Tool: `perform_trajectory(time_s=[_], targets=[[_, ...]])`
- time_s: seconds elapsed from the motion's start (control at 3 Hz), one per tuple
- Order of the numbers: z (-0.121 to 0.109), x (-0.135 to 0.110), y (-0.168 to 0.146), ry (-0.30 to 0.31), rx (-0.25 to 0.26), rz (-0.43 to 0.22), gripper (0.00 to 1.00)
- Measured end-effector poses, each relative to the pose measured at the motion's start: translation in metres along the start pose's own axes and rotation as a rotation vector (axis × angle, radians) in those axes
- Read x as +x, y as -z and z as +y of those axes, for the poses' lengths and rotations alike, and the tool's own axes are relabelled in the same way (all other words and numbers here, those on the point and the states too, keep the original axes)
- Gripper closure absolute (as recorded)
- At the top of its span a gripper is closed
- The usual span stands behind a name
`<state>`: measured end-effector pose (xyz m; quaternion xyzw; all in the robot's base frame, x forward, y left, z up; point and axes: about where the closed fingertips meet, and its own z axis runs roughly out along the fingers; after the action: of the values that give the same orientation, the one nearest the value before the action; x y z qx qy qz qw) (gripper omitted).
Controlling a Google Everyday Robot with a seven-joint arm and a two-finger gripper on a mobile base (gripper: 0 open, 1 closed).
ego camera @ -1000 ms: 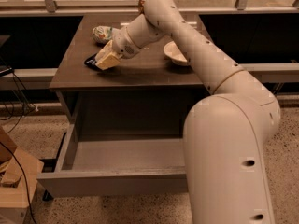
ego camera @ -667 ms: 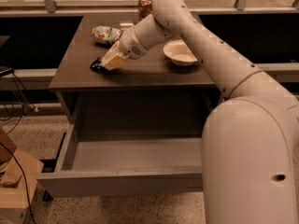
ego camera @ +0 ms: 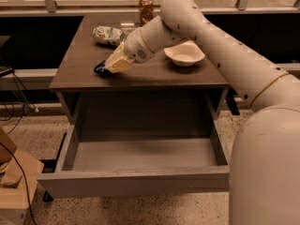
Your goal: Place rxbar blueberry into top drawer
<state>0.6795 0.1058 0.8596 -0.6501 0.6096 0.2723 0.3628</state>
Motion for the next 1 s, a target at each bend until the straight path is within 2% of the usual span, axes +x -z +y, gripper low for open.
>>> perform_trajectory(time_s=[0.67, 1.0], targets=[[0.055, -0.032, 0.053, 0.042, 0.051, -0.058, 1.00], [0.089, -0.036, 0.065, 0.028, 0.017, -0.025, 1.00]])
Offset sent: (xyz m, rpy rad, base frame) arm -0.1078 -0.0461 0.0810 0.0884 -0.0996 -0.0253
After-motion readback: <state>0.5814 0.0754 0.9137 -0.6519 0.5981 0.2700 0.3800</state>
